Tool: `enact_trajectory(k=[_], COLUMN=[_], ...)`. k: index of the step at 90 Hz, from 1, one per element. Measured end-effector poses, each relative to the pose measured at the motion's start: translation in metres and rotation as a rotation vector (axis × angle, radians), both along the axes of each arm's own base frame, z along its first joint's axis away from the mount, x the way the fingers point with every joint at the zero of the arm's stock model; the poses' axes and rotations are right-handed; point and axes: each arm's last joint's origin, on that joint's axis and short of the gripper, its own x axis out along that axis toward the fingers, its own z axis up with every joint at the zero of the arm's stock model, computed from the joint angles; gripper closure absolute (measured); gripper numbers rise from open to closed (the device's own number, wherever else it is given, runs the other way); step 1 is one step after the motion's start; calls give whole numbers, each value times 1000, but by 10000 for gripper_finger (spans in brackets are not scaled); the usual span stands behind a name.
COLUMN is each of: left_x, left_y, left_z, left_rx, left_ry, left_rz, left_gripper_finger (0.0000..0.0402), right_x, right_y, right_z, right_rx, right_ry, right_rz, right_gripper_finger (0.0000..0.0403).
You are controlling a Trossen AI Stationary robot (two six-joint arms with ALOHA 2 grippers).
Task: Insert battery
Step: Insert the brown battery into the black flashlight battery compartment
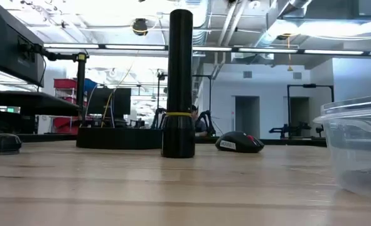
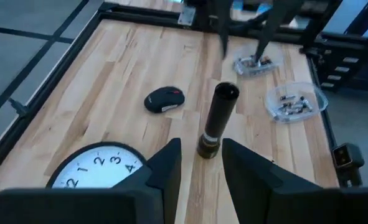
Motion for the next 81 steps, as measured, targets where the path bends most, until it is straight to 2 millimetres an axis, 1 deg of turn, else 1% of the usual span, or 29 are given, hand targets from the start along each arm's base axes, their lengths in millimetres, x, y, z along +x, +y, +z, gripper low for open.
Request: enact_trajectory(k=[7, 14, 22, 30, 37, 47, 53, 64, 73, 81], left_x=[0, 1, 3, 5, 5, 7, 7, 7, 8, 8], left_y=[0, 0, 2, 4, 5, 6, 7, 10, 12, 13], left_z=[1, 0, 0, -1, -1, -1, -2, -1, -2, -1], left_rx=[1, 1, -9, -26, -40, -54, -64, -79, -92, -99], left_ry=[-6, -4, -1, -1, -4, -2, -3, -7, -8, -11], left_rz=[-2, 3, 23, 44, 58, 77, 86, 110, 128, 138], left_gripper_finger=[304, 304, 304, 304, 304, 304, 304, 304, 304, 304], right_x=[-24, -53, -90, -123, -142, -159, -167, -182, -193, -197], right_y=[1, 4, 9, 17, 25, 33, 36, 38, 40, 44], right_z=[20, 29, 30, 24, 10, -16, -34, -68, -88, -103], right_rx=[66, 126, 206, 291, 341, 409, 440, 433, 462, 531], right_ry=[107, 234, 376, 491, 527, 555, 585, 631, 657, 658], right_rz=[1, -41, -125, -234, -337, -482, -572, -704, -734, -690], right_gripper_finger=[246, 251, 255, 258, 259, 248, 232, 188, 159, 151])
